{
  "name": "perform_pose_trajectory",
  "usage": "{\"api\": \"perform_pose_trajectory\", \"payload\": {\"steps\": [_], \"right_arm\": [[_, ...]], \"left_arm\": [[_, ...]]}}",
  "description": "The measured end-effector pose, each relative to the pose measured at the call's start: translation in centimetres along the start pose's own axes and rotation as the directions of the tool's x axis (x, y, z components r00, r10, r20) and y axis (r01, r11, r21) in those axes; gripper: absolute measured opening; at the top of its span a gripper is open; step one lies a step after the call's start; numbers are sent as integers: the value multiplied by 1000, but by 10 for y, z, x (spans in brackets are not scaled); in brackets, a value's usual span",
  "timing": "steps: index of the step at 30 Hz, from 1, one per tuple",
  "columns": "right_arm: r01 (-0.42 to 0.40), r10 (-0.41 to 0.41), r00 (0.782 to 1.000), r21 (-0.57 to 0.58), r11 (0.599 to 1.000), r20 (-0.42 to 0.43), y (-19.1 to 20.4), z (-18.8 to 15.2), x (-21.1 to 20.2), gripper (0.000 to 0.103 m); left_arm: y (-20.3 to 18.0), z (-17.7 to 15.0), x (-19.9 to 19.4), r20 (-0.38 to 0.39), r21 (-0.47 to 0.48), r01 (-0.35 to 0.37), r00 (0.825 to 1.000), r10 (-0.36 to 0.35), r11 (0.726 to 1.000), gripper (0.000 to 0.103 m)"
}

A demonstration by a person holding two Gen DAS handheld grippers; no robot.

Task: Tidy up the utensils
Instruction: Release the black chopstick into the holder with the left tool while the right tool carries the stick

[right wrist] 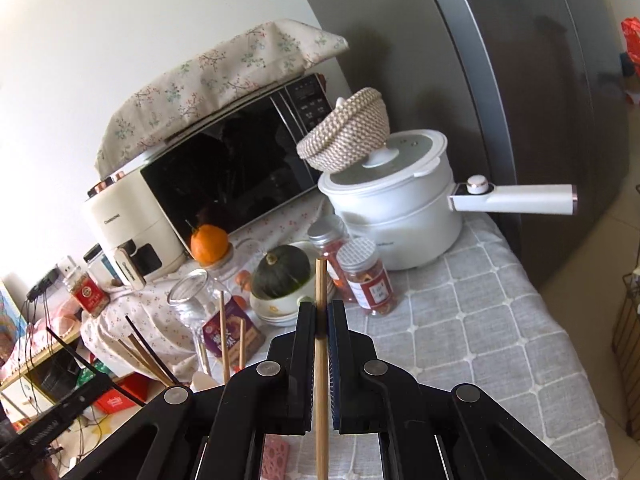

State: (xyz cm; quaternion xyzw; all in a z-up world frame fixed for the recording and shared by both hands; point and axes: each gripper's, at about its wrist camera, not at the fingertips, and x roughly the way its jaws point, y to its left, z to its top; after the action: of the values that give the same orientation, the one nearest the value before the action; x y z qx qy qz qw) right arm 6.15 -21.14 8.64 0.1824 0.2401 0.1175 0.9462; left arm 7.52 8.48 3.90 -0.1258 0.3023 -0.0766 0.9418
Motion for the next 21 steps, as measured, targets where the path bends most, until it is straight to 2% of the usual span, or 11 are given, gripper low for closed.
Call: {"api": "perform_pose_trajectory", "payload": {"steps": [10,14,16,18,21], "right_arm": [[-51,51,998,-21,999,36,15,1,-3,4],[-69,70,997,-24,997,41,24,-1,-2,4],[-79,80,996,-26,997,43,28,-2,0,4],[-91,92,995,-29,995,50,34,-3,1,4],[-108,110,991,-32,994,70,41,-3,1,4]], "left_arm": [[-3,-6,35,-67,14,7,998,-6,1000,6],[-2,-7,42,-70,29,-15,997,17,999,9],[1,-7,42,-78,16,-30,996,31,999,14],[4,-8,40,-86,4,-33,996,33,999,31],[8,-9,31,-87,-4,-43,995,43,999,47]]}}
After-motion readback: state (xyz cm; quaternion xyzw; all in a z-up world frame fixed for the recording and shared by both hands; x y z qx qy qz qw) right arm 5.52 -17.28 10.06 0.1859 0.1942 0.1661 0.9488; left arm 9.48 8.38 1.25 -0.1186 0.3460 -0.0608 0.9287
